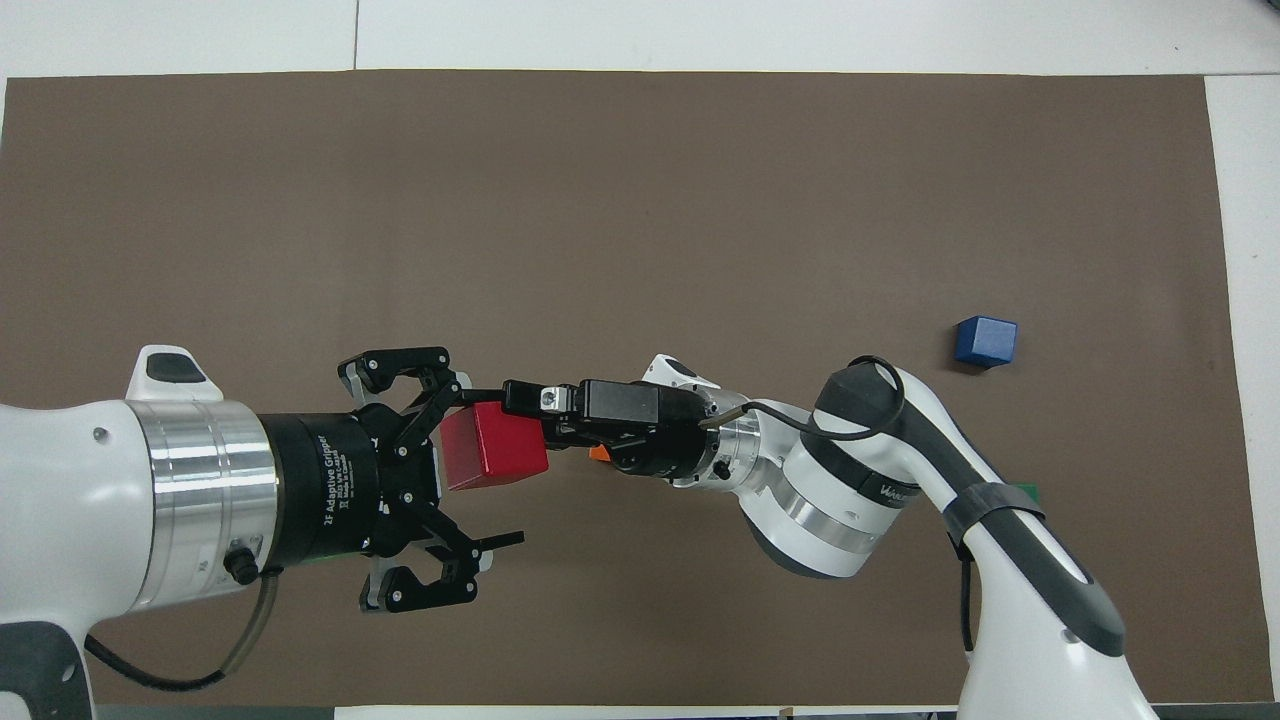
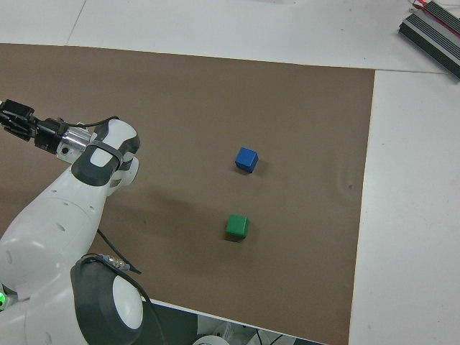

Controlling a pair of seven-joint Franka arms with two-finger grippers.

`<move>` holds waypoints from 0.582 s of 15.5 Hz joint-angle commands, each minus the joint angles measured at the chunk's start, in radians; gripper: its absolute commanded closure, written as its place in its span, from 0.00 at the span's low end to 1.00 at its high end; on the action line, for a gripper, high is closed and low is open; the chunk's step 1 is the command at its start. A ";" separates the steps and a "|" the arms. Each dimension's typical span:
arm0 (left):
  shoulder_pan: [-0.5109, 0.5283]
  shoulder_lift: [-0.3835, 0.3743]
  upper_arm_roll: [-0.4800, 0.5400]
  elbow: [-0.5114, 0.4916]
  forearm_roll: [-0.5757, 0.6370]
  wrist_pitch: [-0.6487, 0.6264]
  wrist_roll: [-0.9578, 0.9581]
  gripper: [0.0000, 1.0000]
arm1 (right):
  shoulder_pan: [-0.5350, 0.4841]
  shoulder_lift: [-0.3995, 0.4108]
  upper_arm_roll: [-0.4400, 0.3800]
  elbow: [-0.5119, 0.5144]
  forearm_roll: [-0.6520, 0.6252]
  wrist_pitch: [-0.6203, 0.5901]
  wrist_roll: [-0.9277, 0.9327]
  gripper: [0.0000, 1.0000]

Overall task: Transfer red block to right arm and stack on blue block
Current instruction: 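Open the left gripper and withdraw it while the right gripper pulls away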

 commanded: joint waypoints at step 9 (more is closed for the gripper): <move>0.077 -0.044 0.142 0.024 0.214 -0.293 0.387 0.00 | -0.158 -0.031 0.003 0.040 -0.243 0.104 0.139 1.00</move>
